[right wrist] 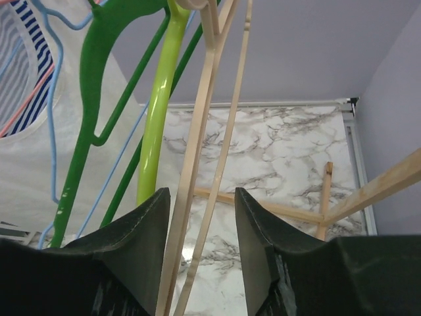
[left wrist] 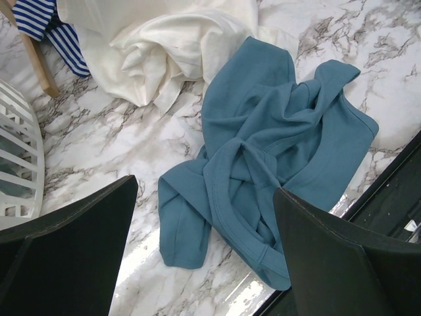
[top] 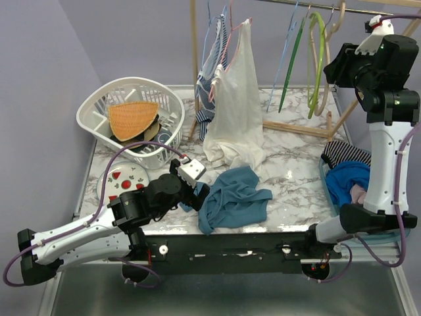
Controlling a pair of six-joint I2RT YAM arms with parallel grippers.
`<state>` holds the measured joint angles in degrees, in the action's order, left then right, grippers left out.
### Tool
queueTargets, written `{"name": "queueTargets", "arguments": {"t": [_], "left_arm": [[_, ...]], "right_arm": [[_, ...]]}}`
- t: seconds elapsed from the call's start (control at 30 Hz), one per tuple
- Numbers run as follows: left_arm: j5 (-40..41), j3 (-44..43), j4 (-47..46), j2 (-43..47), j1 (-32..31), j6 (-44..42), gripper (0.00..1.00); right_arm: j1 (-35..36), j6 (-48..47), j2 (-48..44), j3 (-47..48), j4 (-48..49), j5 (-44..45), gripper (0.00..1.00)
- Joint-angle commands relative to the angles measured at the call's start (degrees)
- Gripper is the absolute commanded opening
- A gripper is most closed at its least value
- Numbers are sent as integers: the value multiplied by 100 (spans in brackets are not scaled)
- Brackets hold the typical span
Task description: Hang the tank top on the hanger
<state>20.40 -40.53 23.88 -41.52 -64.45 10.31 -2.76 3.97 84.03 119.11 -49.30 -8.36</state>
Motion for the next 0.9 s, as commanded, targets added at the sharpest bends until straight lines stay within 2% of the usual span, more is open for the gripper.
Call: {"name": "queueTargets", "arguments": {"t": [0.0, 0.03, 0.1, 0.13, 0.23, 0.33, 0.67, 0.87], "left_arm": [[104, 63, 82, 117, 29, -55, 99], [104, 54, 73, 118, 29, -55, 99], [95, 63, 73, 100, 29, -46, 99], [87, 63, 64, 100, 29, -37, 99], [69, 63, 73, 82, 29, -46, 99], [60, 72, 64, 91, 29, -46, 99], [25, 72, 47, 82, 29, -55, 99], [8, 81, 47, 82, 29, -64, 99]], "right_arm": [[-49, -62, 298, 130, 78, -166, 48], [-40, -89, 359, 156, 87, -209, 40], [-49, -133, 464, 200, 61, -219, 34], [-49, -159, 474, 235, 61, -166, 25], [-40, -247, 518, 358, 87, 35, 10], [-40, -300, 501, 455, 96, 133, 0], [-49, -598, 255, 499, 139, 326, 0], [-40, -1143, -79, -236, 639, 633, 0]]}}
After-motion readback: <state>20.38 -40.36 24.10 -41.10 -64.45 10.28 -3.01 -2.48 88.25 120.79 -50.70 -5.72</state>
